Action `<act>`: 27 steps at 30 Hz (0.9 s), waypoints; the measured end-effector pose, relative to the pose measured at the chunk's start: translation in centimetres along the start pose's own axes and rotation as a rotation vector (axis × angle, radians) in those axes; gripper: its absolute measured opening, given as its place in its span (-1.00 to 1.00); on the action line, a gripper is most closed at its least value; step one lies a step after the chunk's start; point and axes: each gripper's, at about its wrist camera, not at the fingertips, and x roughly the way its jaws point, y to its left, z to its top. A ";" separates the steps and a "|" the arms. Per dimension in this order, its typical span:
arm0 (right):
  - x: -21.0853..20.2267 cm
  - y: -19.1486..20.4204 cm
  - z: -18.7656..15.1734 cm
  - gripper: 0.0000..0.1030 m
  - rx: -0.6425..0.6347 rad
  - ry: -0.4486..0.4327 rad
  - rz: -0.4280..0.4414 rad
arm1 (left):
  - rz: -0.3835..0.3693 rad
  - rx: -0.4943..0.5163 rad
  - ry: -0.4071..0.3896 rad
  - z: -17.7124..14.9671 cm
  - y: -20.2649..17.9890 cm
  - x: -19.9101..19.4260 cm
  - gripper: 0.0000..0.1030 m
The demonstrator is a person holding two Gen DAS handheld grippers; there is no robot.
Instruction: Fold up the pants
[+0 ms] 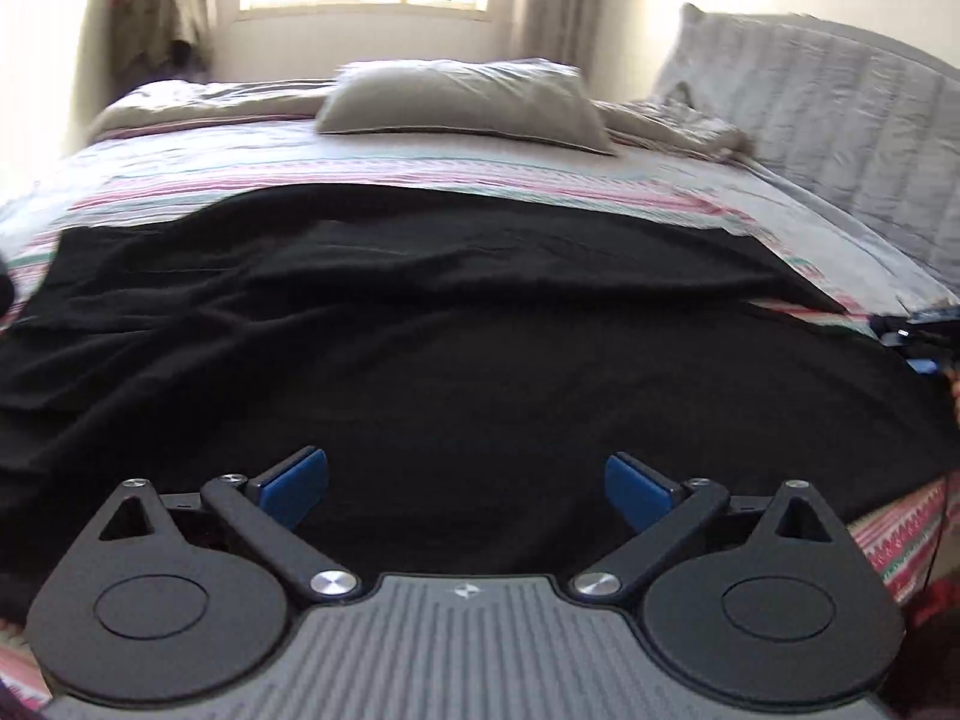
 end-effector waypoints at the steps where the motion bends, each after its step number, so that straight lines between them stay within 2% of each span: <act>1: 0.7 0.1 -0.3 -0.22 -0.024 -0.001 -0.011 | -0.013 0.015 0.010 -0.1 -0.6 0.8 1.00; 2: 1.1 0.4 -0.6 -0.36 -0.062 -0.015 -0.026 | -0.022 0.027 0.026 -0.3 -0.8 1.4 1.00; 3: 1.4 0.8 -0.8 -0.42 -0.115 -0.034 -0.049 | -0.026 0.034 0.044 -0.4 -1.2 2.0 1.00; 5: 1.8 1.6 -1.1 -0.65 -0.213 -0.062 -0.126 | -0.027 0.038 0.078 -0.6 -2.1 3.3 1.00; 7: 1.8 2.4 -1.2 -0.71 -0.255 -0.085 -0.264 | -0.026 0.028 0.106 -0.6 -2.2 3.8 1.00; 8: 1.6 2.7 -1.1 -0.71 -0.255 -0.079 -0.284 | -0.031 0.027 0.117 -0.3 -2.3 3.9 1.00; 9: 1.2 2.9 -0.9 -0.70 -0.234 -0.064 -0.270 | -0.041 0.032 0.122 0.2 -2.5 3.7 1.00; 11: 0.0 3.3 -0.3 -0.52 -0.185 -0.049 -0.171 | -0.050 0.057 0.109 1.5 -3.0 3.4 1.00; 12: -0.6 3.7 0.1 -0.51 -0.167 -0.043 -0.125 | -0.049 0.071 0.096 2.5 -3.3 3.5 1.00; 14: -1.6 4.6 0.8 -0.25 -0.131 -0.038 -0.043 | -0.057 0.089 0.062 4.5 -4.0 3.8 1.00; 16: -2.1 5.1 1.4 0.33 -0.091 -0.052 0.046 | -0.076 0.097 0.045 6.7 -5.0 4.5 1.00; 18: -1.5 5.1 1.8 0.37 -0.036 -0.054 0.112 | -0.108 0.122 0.033 8.9 -6.3 5.5 1.00; 21: 0.6 4.6 2.0 0.37 0.048 -0.037 0.156 | -0.148 0.199 0.026 12.1 -9.1 7.9 1.00; 25: 3.6 3.9 1.5 0.37 0.094 0.001 0.151 | -0.208 0.274 0.039 15.7 -12.5 12.8 1.00; 27: 4.4 3.8 1.3 0.37 0.084 -0.016 0.128 | -0.228 0.285 0.055 17.1 -14.3 15.8 1.00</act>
